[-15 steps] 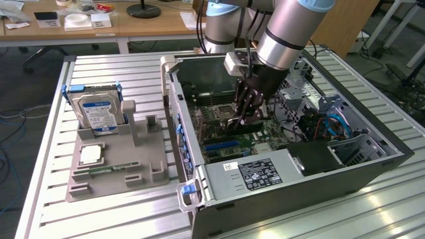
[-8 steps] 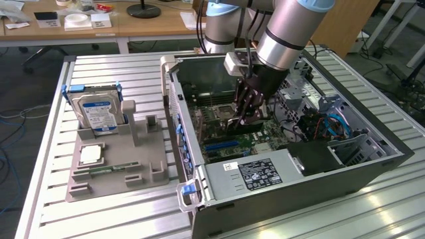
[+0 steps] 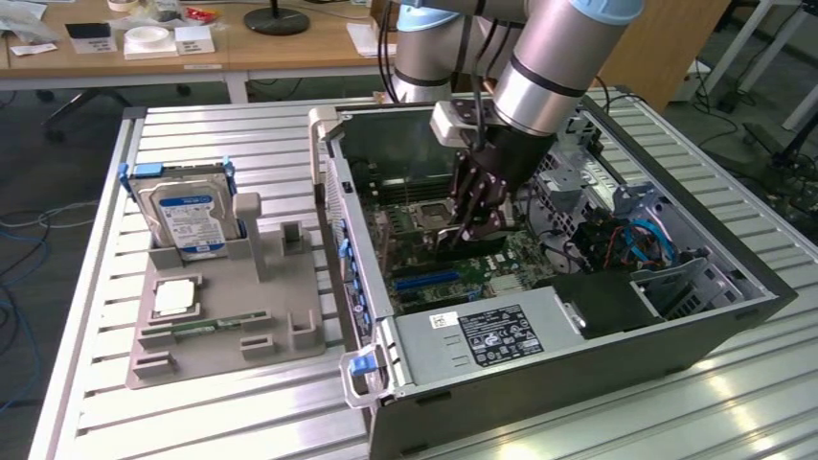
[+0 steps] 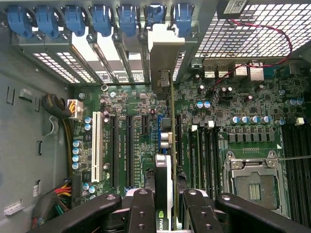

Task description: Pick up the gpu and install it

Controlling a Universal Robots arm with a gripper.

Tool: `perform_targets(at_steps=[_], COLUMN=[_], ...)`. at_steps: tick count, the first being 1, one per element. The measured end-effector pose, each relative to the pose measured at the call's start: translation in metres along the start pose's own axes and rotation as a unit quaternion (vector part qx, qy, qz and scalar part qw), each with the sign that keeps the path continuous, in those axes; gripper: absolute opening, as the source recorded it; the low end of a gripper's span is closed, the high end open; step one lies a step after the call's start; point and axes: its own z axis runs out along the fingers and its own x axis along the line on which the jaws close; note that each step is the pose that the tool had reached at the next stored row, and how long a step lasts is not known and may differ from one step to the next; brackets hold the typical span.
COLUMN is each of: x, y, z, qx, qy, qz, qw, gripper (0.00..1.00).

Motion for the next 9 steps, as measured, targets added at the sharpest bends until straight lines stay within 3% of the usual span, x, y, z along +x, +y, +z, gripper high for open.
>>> perform_targets(at_steps=[9], x=[0.0001], y=[0.001], z=[0.0003], qx=[0.0], qy=[0.0001], qz=[0.0], qw=[1.0], gripper=[0.27])
